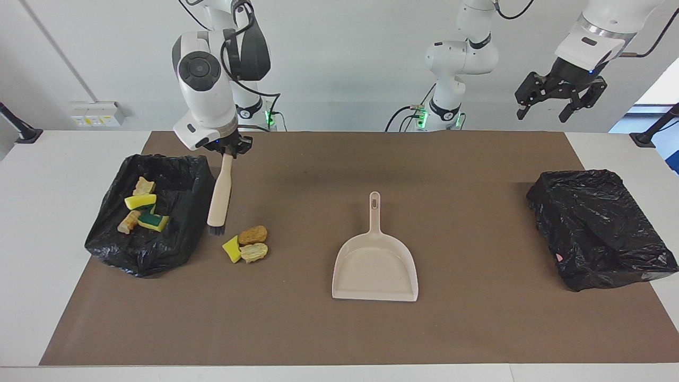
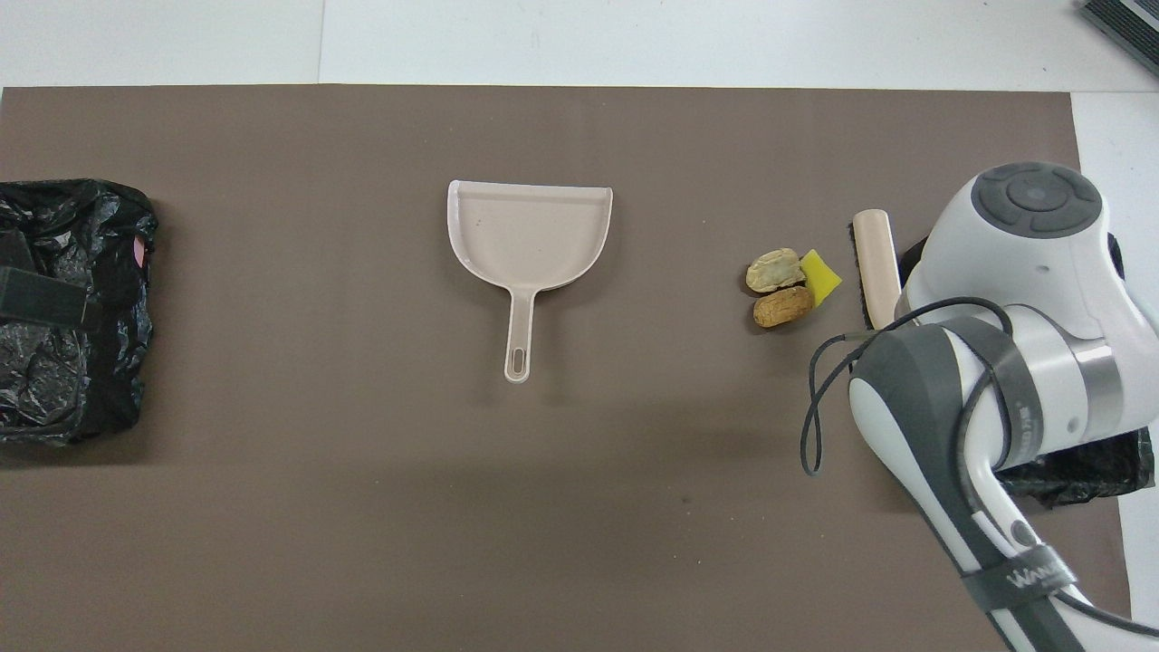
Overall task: Sweep and dump trash in bin
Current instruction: 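Grasp the brush with the right gripper and move it toward the bread, then sweep the bread and sponge away from the bin with the right gripper's brush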
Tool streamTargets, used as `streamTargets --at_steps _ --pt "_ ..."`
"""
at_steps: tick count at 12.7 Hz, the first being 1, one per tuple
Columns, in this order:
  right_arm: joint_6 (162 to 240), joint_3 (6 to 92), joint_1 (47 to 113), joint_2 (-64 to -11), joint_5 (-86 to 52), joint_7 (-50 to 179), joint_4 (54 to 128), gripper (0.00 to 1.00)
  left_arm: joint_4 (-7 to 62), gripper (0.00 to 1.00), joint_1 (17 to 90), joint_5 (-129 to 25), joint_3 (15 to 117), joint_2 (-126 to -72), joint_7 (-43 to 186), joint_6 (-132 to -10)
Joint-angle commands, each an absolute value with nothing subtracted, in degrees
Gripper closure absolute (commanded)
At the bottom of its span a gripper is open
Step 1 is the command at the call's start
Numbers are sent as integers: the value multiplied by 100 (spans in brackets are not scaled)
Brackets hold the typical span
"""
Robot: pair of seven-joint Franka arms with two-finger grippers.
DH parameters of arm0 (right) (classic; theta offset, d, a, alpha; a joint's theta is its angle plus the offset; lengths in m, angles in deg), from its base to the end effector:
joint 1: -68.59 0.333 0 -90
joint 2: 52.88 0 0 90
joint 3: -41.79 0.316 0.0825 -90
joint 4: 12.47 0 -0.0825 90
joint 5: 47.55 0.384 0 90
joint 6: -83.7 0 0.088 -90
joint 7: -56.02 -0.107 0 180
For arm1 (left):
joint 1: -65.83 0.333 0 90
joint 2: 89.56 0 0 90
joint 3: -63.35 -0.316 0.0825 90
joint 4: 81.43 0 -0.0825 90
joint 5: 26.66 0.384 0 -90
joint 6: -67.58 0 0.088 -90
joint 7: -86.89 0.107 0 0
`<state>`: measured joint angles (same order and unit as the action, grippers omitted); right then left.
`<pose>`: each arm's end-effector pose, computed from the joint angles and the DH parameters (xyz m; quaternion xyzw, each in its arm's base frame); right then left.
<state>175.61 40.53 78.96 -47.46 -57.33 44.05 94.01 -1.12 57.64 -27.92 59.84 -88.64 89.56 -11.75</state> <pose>0.5416 0.0692 0.4439 0.9813 -0.0070 -0.1546 0.1146 0.5256 -0.0454 0.6950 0.9977 -0.0661 -0.0007 0.0113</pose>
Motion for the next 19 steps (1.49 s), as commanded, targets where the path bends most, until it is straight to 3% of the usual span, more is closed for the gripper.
streamTargets --at_steps 1,6,12,15,19 --pt "17870 4127 7765 -4392 -5932 4592 9335 100 -207 0 5818 -2798 6010 -8860 8970 -1064" --pt "18327 4135 7861 -3873 -6029 4583 9466 100 -207 0 5818 -2798 6019 -8860 8970 -1064" --pt "18592 4258 8195 -3864 -4871 4601 9677 100 -207 0 5809 -2798 6010 -8860 8970 -1064" --pt "18487 4276 8467 -3899 -4422 4495 9529 100 -207 0 5818 -2798 6019 -8860 8970 -1064" --pt "17986 4180 8380 -4461 -4675 4469 9449 100 -207 0 5818 -2798 6019 -8860 8970 -1064"
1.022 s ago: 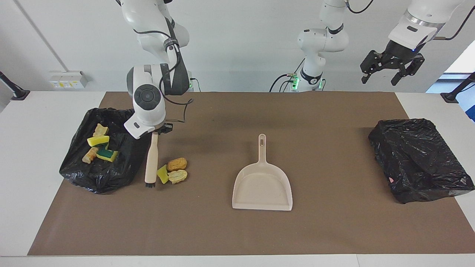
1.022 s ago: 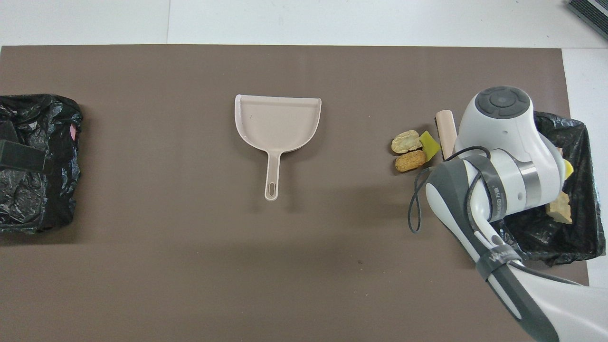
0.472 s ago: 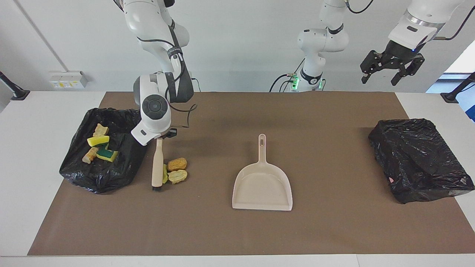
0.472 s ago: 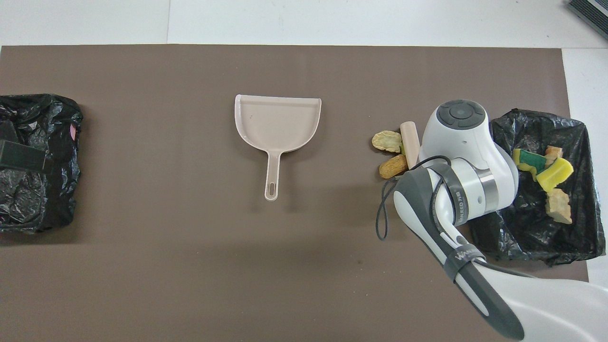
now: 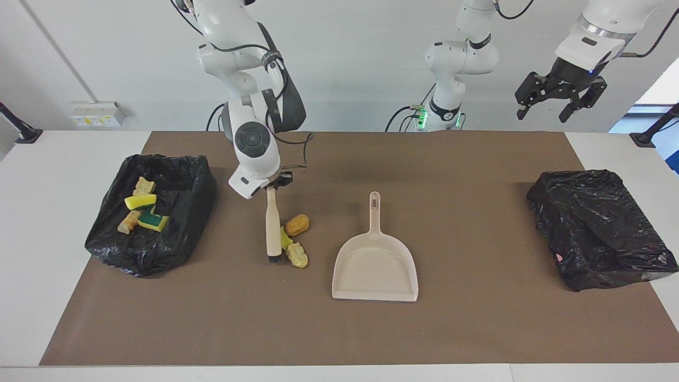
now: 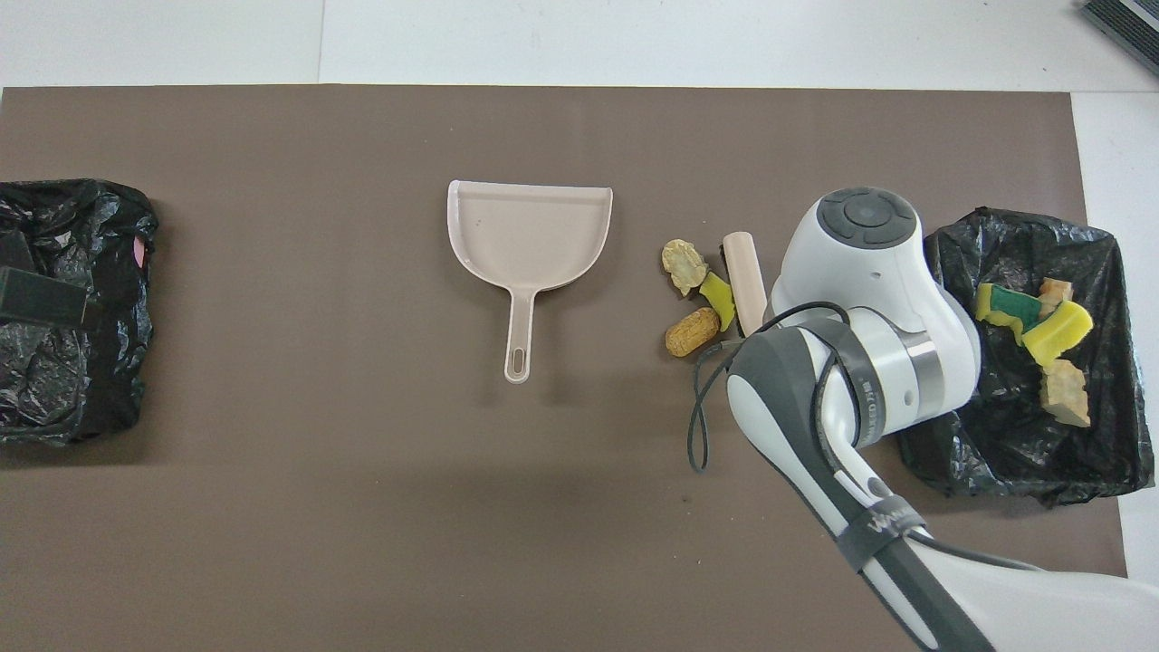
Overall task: Sweep and dump trash in bin
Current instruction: 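Sweep the bread and sponge away from the bin with the right gripper's brush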
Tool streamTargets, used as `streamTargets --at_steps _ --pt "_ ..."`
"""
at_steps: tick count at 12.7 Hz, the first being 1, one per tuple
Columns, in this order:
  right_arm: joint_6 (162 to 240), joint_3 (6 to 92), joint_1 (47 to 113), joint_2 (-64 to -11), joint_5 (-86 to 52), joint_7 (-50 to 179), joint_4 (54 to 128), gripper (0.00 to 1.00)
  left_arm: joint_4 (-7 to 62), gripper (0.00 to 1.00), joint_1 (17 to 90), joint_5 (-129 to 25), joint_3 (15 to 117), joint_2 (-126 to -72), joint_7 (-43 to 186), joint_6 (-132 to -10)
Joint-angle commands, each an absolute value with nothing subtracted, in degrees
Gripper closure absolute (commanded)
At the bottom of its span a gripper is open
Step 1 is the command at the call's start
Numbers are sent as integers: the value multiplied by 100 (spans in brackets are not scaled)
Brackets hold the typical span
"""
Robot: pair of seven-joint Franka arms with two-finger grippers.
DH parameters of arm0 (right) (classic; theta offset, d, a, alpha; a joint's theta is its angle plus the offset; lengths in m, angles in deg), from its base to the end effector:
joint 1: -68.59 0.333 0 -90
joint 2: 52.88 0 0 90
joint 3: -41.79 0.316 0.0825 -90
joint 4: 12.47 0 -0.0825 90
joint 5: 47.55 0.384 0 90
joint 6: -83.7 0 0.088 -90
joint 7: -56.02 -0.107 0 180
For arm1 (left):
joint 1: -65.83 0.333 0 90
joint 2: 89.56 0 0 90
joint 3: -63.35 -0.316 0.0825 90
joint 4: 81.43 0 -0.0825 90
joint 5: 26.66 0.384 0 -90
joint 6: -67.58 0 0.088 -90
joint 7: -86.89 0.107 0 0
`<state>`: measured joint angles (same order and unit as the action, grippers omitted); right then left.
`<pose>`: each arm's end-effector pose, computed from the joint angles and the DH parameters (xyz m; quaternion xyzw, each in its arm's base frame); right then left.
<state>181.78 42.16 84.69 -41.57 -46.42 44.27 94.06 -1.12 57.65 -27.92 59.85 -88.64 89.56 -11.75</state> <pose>0.5438 0.1626 0.3899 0.9844 0.0376 -0.1688 0.0321 0.5256 -0.0454 0.6950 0.9977 -0.0661 -0.0007 0.0113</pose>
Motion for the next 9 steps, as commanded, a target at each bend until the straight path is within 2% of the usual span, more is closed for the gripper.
streamTargets --at_steps 1,5,9 --pt "17977 4179 8380 -4514 -4806 4460 9449 100 -207 0 5818 -2798 6019 -8860 8970 -1064" --pt "17862 4179 8336 -4611 -5044 4381 9449 100 -207 0 5809 -2798 6019 -8860 8970 -1064" --pt "18204 4214 8354 -4611 -4993 4170 9466 100 -207 0 5818 -2798 6019 -8860 8970 -1064"
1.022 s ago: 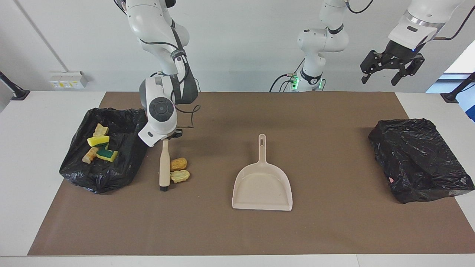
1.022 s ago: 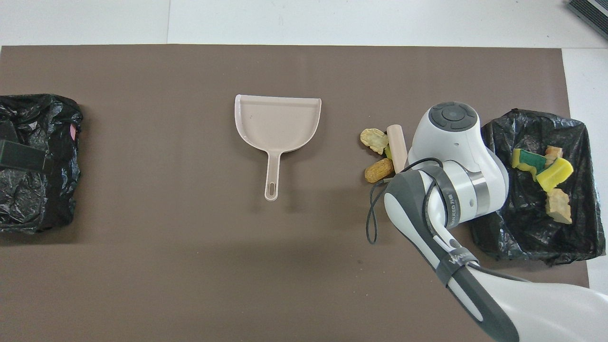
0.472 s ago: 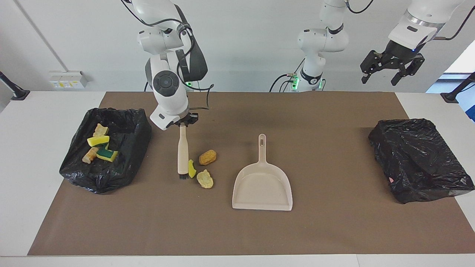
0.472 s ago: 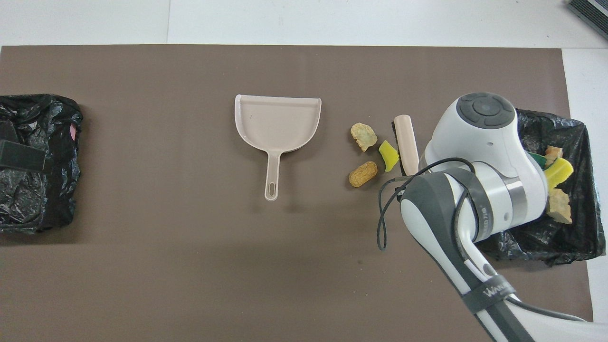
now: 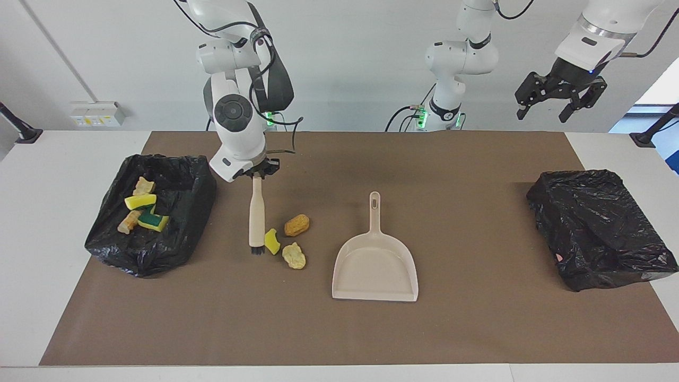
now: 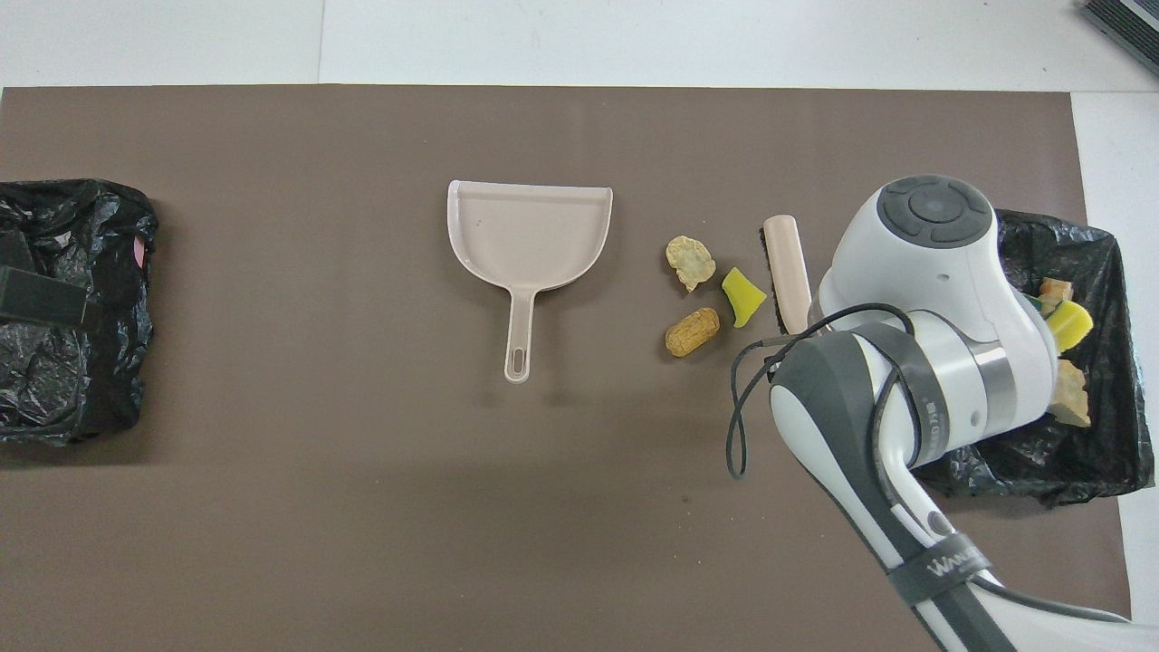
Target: Sweep and dump trash in bin
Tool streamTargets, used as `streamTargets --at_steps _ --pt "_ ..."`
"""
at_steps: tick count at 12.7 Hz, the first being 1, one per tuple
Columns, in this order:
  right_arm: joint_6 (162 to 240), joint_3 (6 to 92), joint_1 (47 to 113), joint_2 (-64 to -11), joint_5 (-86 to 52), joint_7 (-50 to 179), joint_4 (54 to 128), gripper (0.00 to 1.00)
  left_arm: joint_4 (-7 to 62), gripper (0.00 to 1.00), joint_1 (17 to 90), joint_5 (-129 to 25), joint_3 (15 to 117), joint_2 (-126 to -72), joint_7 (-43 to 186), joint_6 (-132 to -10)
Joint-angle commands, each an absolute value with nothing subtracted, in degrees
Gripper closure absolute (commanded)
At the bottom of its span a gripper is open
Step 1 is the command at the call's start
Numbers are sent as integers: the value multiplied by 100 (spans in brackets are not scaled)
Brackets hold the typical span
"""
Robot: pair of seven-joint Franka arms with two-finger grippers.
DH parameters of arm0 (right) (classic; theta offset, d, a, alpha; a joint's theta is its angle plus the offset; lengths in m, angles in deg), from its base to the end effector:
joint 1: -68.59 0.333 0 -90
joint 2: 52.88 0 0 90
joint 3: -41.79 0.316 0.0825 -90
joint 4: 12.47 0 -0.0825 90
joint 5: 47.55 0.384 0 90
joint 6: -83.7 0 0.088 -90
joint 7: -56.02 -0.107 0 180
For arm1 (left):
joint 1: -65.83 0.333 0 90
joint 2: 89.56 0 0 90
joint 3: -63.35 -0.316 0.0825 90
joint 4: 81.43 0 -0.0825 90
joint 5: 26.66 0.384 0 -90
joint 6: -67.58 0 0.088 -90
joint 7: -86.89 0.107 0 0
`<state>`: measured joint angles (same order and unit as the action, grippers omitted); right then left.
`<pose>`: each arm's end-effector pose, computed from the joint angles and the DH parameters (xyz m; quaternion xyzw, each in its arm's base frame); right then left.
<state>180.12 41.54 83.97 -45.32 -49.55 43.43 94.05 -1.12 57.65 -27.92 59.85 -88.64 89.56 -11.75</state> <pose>0.5405 0.1427 0.4254 0.9876 0.0265 -0.1449 0.0534 0.5256 -0.0454 0.6950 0.9977 -0.0661 -0.0007 0.0113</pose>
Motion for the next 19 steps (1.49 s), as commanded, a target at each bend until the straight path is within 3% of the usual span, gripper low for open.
streamTargets --at_steps 1,13,19 --pt "18196 4214 8371 -4611 -4992 4152 9449 100 -207 0 5809 -2798 6019 -8860 8970 -1064" --pt "18258 4206 8345 -4646 -5071 4082 9528 100 -207 0 5818 -2798 6019 -8860 8970 -1064" --pt "17776 4179 8266 -4611 -5326 4118 9370 100 -207 0 5818 -2798 6019 -8860 8970 -1064"
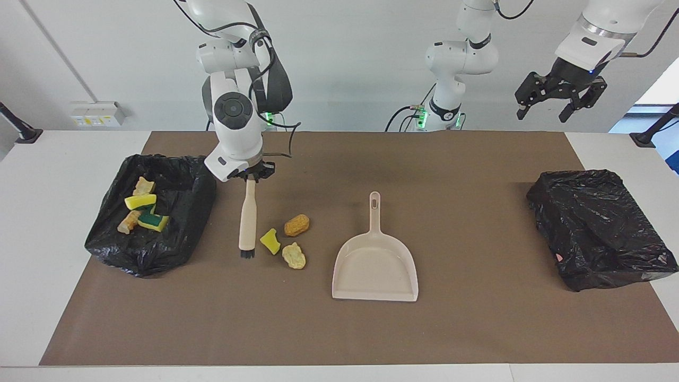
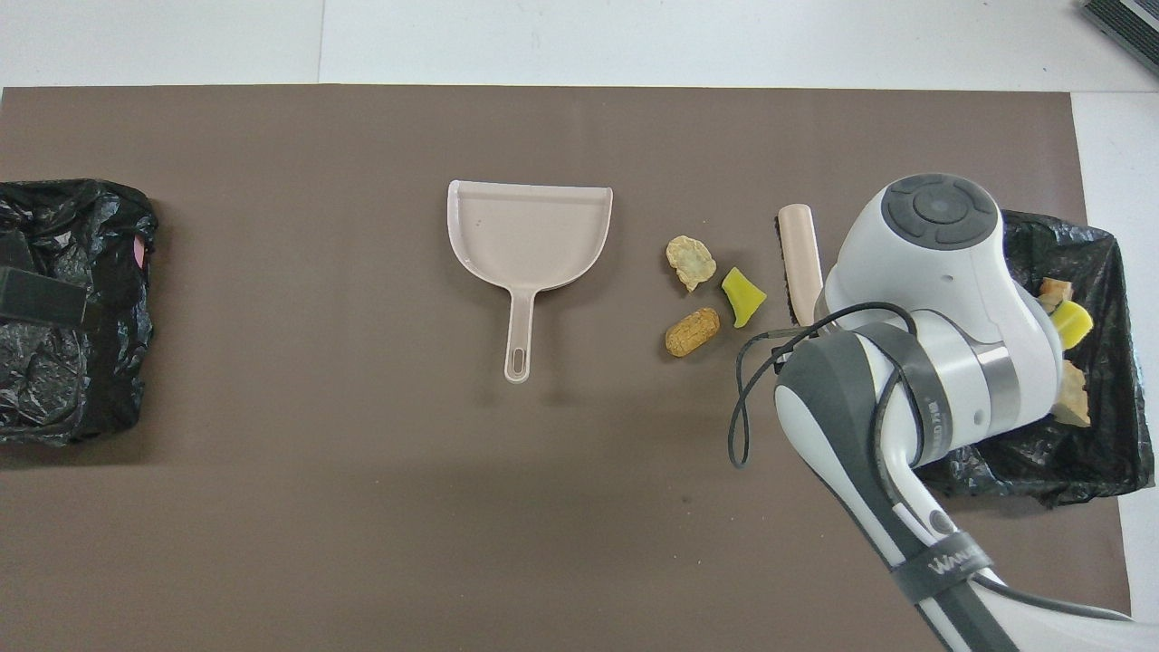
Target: Sweep and dump trash in bin
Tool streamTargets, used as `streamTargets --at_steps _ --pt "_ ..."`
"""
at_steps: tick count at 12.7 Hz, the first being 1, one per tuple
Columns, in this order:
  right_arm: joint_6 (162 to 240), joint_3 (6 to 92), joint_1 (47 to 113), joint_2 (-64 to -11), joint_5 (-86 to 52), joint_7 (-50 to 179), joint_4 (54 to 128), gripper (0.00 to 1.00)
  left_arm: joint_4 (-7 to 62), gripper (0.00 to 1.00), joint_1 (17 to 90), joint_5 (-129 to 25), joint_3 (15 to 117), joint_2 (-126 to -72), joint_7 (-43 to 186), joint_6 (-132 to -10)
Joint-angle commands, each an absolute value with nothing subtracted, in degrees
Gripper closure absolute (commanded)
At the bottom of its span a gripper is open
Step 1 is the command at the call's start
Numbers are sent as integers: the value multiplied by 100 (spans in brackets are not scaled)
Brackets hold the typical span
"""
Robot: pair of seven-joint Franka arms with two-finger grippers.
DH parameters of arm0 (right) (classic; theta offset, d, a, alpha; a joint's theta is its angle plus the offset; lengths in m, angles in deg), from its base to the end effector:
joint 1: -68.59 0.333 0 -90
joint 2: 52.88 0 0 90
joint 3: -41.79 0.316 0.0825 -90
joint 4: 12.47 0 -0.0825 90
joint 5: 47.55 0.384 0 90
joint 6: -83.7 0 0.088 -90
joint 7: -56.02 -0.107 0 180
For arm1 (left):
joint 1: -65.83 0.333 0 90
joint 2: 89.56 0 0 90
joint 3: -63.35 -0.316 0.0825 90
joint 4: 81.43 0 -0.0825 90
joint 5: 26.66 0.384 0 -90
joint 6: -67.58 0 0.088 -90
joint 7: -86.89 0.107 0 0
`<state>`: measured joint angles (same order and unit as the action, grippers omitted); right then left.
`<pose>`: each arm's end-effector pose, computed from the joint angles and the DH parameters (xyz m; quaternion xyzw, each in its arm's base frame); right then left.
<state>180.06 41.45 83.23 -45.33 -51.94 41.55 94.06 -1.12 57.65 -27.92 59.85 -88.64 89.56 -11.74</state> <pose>0.5434 0.1310 0.4256 0.9873 0.0086 -0.1398 0.0744 0.5256 -0.0454 0.6950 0.9977 -0.0661 -0.0008 0.0113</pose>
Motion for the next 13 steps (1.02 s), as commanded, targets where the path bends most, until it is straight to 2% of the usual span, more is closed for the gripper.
streamTargets --at_steps 1,13 --pt "17609 4179 8240 -4611 -5326 4091 9370 100 -207 0 5818 -2798 6019 -8860 8970 -1064" --pt "17581 4188 8002 -4646 -5344 4723 9449 100 -207 0 5809 -2798 6019 -8860 8970 -1064"
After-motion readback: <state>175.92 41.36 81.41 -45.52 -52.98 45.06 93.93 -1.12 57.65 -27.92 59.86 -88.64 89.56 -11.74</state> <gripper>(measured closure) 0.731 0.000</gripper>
